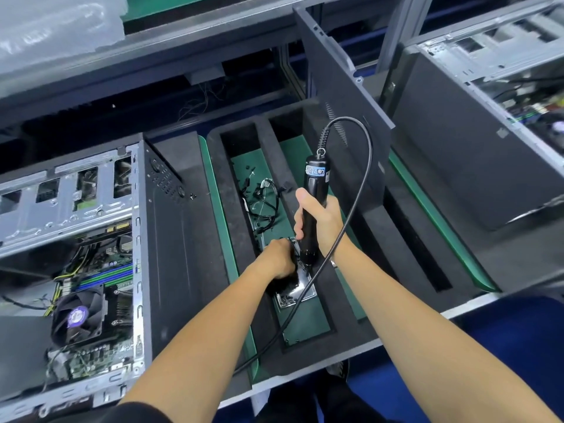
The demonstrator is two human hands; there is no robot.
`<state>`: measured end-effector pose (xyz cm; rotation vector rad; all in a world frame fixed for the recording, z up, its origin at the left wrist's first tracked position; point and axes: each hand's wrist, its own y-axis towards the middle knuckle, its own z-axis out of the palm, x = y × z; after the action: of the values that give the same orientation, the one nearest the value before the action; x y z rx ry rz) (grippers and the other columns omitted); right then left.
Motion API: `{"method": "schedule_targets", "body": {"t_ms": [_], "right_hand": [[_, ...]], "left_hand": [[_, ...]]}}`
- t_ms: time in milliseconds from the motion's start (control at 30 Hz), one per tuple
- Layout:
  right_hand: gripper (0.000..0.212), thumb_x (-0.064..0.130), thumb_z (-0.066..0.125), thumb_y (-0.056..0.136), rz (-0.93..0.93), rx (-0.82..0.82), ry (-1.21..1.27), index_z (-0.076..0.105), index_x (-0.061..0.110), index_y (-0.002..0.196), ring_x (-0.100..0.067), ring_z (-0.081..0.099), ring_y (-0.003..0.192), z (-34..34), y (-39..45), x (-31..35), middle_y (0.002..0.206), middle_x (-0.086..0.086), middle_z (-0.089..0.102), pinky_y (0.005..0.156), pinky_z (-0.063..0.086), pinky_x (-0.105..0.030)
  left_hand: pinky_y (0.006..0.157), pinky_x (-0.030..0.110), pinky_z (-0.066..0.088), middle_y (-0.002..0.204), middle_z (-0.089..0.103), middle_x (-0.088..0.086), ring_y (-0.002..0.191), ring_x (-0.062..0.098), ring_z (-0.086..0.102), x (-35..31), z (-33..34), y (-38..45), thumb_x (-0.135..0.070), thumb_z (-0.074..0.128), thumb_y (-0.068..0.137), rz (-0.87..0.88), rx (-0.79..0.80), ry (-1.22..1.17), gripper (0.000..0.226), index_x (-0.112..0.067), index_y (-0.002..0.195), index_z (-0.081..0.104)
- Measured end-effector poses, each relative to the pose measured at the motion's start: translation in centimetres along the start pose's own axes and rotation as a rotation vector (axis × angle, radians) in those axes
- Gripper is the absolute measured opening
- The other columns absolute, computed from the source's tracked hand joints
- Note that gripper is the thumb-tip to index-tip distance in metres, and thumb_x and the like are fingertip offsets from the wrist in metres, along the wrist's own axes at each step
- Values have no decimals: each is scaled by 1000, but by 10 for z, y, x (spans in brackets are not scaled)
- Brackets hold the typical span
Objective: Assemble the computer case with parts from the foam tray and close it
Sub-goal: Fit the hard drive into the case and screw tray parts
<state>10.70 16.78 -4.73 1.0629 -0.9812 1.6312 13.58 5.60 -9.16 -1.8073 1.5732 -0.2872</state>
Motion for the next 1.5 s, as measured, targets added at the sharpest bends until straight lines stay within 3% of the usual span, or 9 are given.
{"method": "schedule_targets", "body": {"t_ms": [167, 333, 500, 633, 733, 900, 1500], "right_hand": [[46, 45, 69, 81, -9, -6, -7, 49, 11, 58, -24, 44, 38, -1, -4, 3, 49, -14, 49, 46, 42, -28], [44, 44, 69, 82, -13, -17, -2, 48, 13, 58, -25, 44, 37, 0, -4, 4, 49, -13, 48, 46, 42, -28], [43, 44, 70, 82, -3, -26, -7, 49, 16, 57, -25, 44, 38, 1, -3, 4, 49, -12, 49, 45, 42, -28], [42, 45, 70, 81, 8, -29, -4, 50, 17, 57, -24, 44, 38, 0, -3, 2, 49, -11, 49, 45, 42, -27], [43, 45, 70, 81, 21, -20, 8, 50, 15, 58, -24, 44, 38, -1, -3, 1, 49, -11, 49, 45, 42, -27], [48, 45, 71, 80, 37, 8, 10, 48, 7, 62, -24, 44, 39, 1, -2, 1, 49, -10, 49, 45, 42, -29], [46, 46, 71, 79, 50, 4, 11, 48, 10, 61, -23, 44, 38, 2, 0, 3, 50, -10, 48, 44, 41, -27]], "left_hand": [[78, 29, 49, 109, 61, 16, 97, 30, 62, 1, -2, 2, -11, 54, 92, -37, -40, -36, 21, 2, 108, 60], [71, 29, 50, 100, 65, 20, 91, 30, 65, 1, -5, 0, -6, 51, 86, -56, -59, -114, 19, 4, 96, 64], [76, 35, 52, 102, 62, 18, 92, 33, 63, 4, 4, -5, -2, 52, 85, 52, -83, 108, 17, 1, 100, 60], [80, 38, 51, 116, 60, 13, 104, 32, 61, 5, 22, -7, 0, 46, 90, 116, -83, 478, 31, -3, 120, 54], [81, 38, 50, 122, 58, 14, 109, 33, 59, 3, 30, -6, 1, 41, 92, 144, -59, 611, 35, -4, 125, 52], [79, 36, 49, 121, 59, 13, 109, 33, 59, 4, 28, -6, 3, 39, 92, 179, -66, 631, 35, -5, 124, 53], [78, 36, 50, 119, 59, 10, 106, 29, 60, 8, 38, -10, 3, 46, 91, 260, -74, 776, 34, -9, 122, 53]]}}
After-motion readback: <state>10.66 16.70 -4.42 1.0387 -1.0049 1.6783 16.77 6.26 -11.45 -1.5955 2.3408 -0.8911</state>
